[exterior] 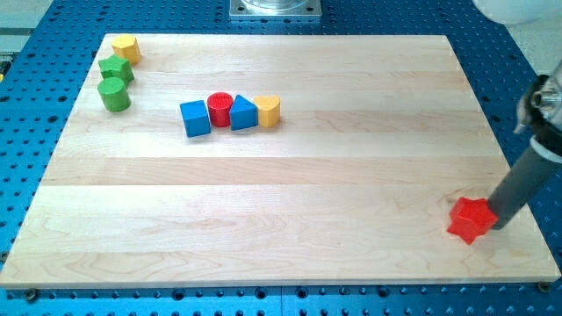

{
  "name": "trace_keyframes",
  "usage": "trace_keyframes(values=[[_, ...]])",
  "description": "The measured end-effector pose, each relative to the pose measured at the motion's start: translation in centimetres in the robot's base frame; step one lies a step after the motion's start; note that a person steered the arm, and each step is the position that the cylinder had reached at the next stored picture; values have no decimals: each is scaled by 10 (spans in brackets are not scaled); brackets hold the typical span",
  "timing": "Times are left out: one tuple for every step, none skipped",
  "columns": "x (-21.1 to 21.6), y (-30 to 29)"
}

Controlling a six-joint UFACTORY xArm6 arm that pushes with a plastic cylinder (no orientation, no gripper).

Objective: Slide the blue triangle to the bottom left of the yellow heart

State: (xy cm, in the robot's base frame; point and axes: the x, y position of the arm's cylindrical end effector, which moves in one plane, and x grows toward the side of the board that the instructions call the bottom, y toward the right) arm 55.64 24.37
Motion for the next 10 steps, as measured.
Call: trace_keyframes(values=[[-18, -7], [-60, -74], [-60, -232], [-63, -357], [-67, -431], [-67, -431], [-94, -434], [-123, -410], [-138, -389], [-157, -374]])
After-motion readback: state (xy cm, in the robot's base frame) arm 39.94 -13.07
